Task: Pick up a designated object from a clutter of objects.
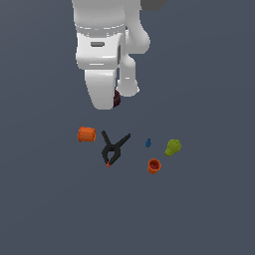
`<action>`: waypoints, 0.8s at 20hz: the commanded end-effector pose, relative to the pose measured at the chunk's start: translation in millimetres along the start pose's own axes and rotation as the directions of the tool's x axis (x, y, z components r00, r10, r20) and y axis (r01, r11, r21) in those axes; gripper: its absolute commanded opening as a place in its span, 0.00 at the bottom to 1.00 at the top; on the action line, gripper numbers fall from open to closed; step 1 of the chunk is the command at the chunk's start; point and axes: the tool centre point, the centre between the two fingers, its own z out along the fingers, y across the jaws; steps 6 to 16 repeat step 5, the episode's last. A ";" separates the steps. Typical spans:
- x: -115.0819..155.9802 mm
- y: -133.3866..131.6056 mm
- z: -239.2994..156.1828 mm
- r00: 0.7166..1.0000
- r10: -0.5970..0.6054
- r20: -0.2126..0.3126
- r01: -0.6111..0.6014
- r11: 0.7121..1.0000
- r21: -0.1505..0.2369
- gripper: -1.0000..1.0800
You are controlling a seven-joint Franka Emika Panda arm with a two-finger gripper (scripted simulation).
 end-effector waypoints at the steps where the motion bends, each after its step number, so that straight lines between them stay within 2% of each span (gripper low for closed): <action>1: -2.1 0.9 -4.1 1.000 -0.001 0.000 0.001 1.000 0.000 0.00; 16: -1.6 1.5 -3.3 1.000 -0.001 0.000 0.001 1.000 0.000 0.00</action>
